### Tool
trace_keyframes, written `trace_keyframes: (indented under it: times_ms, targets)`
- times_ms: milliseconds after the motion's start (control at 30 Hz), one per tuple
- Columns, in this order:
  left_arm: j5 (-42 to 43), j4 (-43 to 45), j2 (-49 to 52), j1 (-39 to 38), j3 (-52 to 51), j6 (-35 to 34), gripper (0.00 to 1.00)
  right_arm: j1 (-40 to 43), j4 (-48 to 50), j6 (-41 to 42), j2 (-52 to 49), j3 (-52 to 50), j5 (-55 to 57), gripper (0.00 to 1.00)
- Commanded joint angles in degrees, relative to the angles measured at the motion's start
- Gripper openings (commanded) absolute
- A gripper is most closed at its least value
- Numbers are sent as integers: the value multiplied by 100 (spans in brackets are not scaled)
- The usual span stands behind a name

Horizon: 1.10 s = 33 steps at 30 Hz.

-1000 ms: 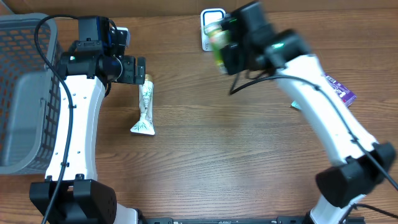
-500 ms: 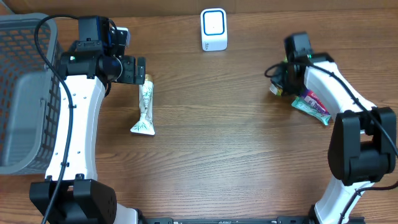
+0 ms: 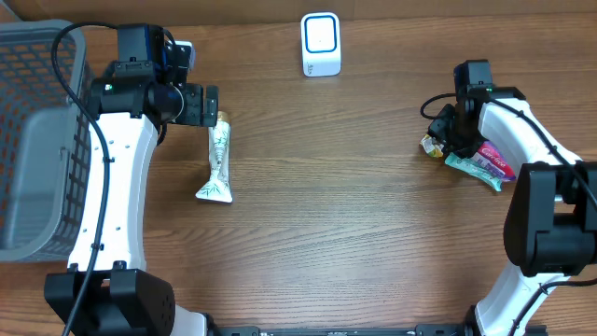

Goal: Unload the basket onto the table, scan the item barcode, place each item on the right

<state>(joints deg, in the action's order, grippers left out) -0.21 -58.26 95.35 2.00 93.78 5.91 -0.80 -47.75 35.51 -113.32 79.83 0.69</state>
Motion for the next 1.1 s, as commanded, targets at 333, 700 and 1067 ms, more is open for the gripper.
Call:
trace_keyframes:
  times_ms: [333,700,1067]
  targets:
    - [2,2,-127,22,42,-101,100,-470,-638,-450,1051,1224,-1591,100]
    - [4,2,-129,22,42,-101,100,-2485,1001,-892,901,1023,-2151,100]
    - [2,2,-129,22,42,-101,100,-3921,2347,-684,-422,1233,-2026,100]
